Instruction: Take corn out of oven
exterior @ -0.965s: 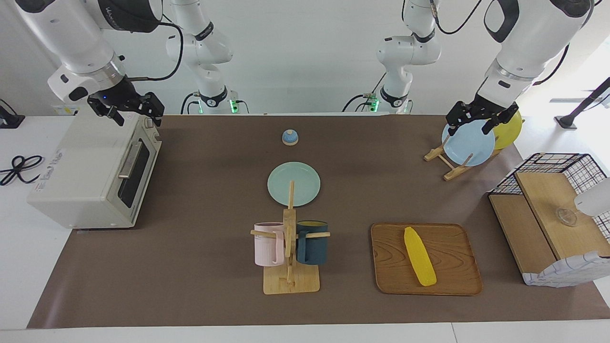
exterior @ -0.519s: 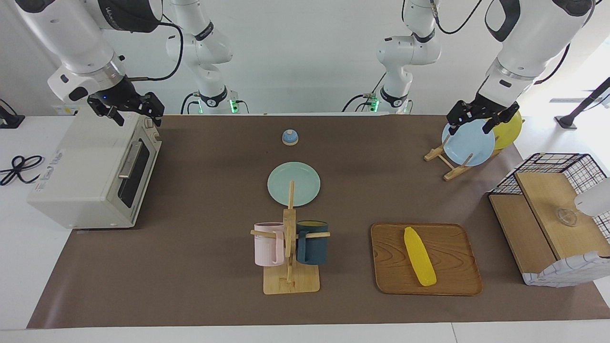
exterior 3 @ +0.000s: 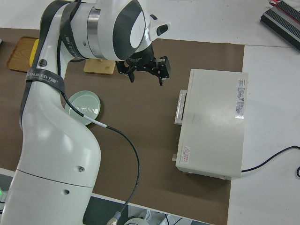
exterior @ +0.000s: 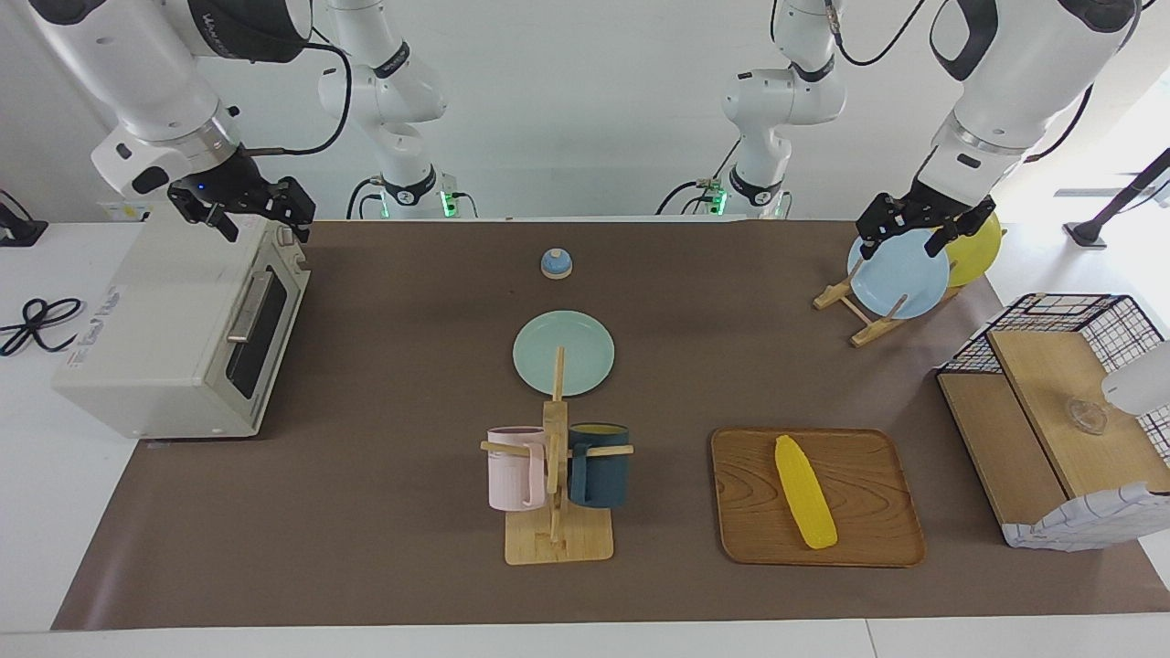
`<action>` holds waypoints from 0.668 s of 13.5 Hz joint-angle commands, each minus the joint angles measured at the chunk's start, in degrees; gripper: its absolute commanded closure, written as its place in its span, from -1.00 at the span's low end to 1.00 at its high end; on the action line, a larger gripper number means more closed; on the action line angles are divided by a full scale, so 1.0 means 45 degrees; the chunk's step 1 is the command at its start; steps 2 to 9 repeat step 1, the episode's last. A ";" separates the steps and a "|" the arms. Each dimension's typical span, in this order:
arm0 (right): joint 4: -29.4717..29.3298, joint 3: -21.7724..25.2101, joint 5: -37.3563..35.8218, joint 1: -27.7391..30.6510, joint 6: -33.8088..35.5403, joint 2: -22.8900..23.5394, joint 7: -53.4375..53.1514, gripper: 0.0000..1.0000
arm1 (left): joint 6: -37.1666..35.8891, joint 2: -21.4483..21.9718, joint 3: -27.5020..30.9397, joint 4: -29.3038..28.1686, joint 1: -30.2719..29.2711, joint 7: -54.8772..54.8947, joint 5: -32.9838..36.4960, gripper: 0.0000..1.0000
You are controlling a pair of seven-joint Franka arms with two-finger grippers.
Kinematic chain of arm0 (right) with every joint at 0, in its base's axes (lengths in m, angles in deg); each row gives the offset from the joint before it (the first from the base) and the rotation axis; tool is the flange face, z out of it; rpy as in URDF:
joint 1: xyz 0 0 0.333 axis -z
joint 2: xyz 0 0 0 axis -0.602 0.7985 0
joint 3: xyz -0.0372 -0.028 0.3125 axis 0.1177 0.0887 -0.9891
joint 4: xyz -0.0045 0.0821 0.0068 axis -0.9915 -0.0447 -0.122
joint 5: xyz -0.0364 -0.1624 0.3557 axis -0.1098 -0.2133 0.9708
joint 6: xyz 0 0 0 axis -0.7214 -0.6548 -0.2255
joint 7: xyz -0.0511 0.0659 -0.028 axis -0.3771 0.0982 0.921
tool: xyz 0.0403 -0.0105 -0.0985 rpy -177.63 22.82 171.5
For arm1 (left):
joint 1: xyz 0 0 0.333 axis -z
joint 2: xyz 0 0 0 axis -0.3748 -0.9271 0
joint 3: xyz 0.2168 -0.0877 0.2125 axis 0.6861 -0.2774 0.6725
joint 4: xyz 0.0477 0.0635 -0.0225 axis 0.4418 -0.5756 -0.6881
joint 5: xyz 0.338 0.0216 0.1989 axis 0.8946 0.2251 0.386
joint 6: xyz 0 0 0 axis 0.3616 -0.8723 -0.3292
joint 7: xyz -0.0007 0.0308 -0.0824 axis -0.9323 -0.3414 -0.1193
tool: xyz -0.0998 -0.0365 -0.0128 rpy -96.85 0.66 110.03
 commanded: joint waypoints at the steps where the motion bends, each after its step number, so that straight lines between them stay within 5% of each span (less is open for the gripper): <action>1: 0.0210 -0.0083 0.0300 0.0149 -0.0045 -0.0176 -0.0185 -1.00 | -0.0140 0.0062 -0.0037 -0.0045 -0.0040 0.0100 -0.0117 -1.00; 9: 0.0210 -0.0083 0.0300 0.0149 -0.0045 -0.0176 -0.0185 -1.00 | -0.0140 0.0062 -0.0037 -0.0045 -0.0040 0.0100 -0.0117 -1.00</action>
